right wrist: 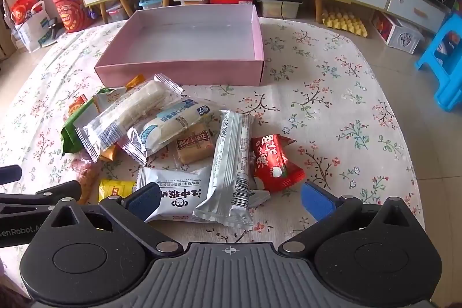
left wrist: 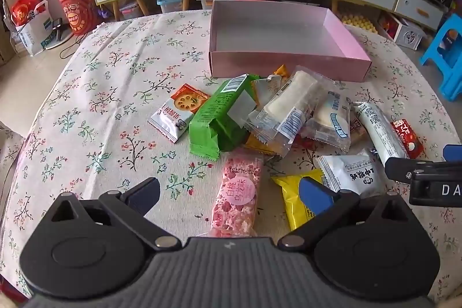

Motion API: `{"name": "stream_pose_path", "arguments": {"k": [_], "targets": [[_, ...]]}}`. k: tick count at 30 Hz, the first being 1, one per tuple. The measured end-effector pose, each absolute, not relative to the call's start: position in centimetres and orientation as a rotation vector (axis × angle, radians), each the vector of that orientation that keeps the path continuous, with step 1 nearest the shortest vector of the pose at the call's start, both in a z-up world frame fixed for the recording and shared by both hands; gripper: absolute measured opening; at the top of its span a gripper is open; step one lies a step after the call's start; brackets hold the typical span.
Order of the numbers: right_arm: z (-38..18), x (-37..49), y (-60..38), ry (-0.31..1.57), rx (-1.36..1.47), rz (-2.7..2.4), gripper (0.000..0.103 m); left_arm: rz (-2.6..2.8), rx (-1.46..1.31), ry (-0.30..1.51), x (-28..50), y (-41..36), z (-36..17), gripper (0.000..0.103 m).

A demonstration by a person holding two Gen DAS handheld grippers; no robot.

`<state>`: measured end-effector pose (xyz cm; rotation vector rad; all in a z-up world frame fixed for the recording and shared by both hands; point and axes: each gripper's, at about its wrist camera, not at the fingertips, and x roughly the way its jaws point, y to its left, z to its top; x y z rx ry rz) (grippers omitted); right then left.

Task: Organize snacks

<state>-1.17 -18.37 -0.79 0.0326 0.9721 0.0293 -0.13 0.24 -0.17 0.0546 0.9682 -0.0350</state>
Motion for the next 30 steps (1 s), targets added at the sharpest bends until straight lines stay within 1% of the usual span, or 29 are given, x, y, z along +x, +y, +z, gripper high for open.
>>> {"name": "stream_pose_path", "arguments": {"k": [30], "targets": [[-0.73, -1.22, -18.26, 0.969, 0.029, 0.029, 0.103, -0.039, 0.054, 0.977, -0.18, 0.12, -0.48, 0.103]]}}
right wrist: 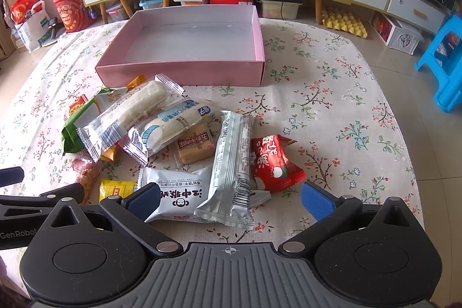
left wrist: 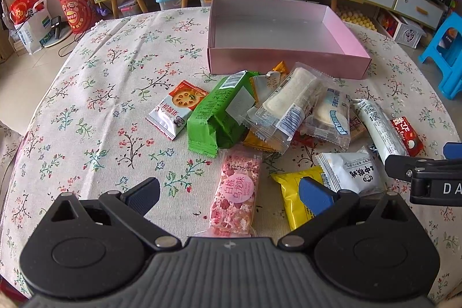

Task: Organize snacks

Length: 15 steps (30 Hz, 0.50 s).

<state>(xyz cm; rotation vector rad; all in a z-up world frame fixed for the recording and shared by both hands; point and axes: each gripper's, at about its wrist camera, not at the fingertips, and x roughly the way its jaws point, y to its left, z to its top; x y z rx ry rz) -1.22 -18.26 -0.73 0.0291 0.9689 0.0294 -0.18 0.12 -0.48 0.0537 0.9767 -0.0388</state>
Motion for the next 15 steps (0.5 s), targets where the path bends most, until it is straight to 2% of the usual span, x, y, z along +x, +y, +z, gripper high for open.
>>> {"name": "stream_pose_path", "arguments": {"k": [15], "targets": [[-0.82, -1.18, -18.20, 0.970, 0.025, 0.030, 0.103, -0.039, 0.051, 0.979, -0.13, 0.13, -0.42, 0.103]]}}
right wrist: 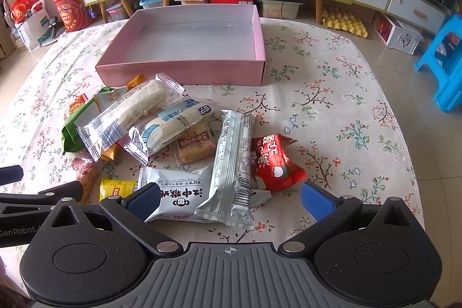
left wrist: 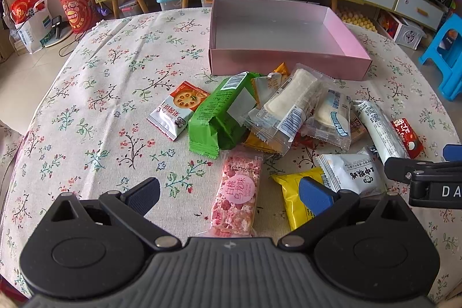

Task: Organize snacks

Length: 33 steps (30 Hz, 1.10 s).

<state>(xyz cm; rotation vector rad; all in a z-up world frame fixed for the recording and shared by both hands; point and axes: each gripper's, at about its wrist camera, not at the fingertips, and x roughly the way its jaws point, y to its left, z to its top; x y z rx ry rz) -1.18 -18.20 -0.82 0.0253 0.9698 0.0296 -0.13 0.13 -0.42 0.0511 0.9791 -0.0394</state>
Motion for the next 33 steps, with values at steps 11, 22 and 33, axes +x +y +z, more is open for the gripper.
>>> {"name": "stream_pose_path", "arguments": {"k": [11, 22, 33], "targets": [[-0.82, -1.19, -18.21, 0.970, 0.026, 0.029, 0.103, -0.039, 0.052, 0.978, -0.08, 0.21, -0.33, 0.103], [-0.80, -1.18, -18.22, 0.970, 0.026, 0.028, 0.103, -0.039, 0.051, 0.977, -0.06, 0.25, -0.30, 0.103], [-0.89, -1.05, -18.36, 0.966, 0.024, 0.010, 0.103, -0.039, 0.044, 0.968, 0.24, 0.52, 0.10, 0.103]]}}
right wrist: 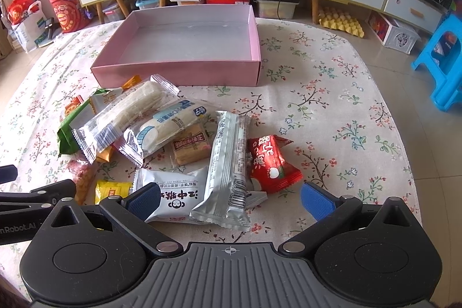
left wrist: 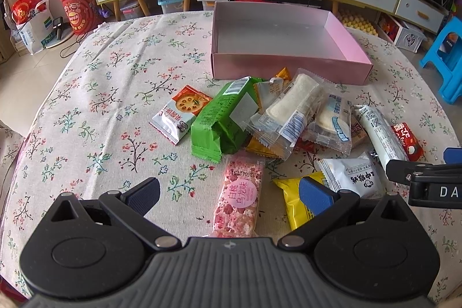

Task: Organize snacks

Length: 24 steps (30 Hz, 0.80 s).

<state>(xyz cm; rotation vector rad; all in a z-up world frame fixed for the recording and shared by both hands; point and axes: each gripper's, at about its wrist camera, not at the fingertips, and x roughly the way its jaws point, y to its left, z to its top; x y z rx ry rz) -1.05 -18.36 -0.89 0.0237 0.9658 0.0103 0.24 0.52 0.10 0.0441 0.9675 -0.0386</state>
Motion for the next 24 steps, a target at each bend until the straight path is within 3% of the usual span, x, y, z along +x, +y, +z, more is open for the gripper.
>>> {"name": "stream_pose_path", "arguments": {"k": [7, 19, 24], "targets": [[-0.8, -0.8, -18.1, 0.965, -0.006, 0.017, 0.103, -0.044, 0.065, 0.878, 0.2, 0.7, 0.5, 0.103], [1.0, 3.6, -19.5, 1.002, 0.104, 0.098, 0.103, -0.195, 0.119, 0.930, 3.9, 0.8, 1.3, 0.101], [-0.8, 5.1, -21.0, 1.031, 0.203, 0.078, 0.103, -0.301, 0.002, 0.911, 4.9, 1.0, 0.6, 0.085]]}}
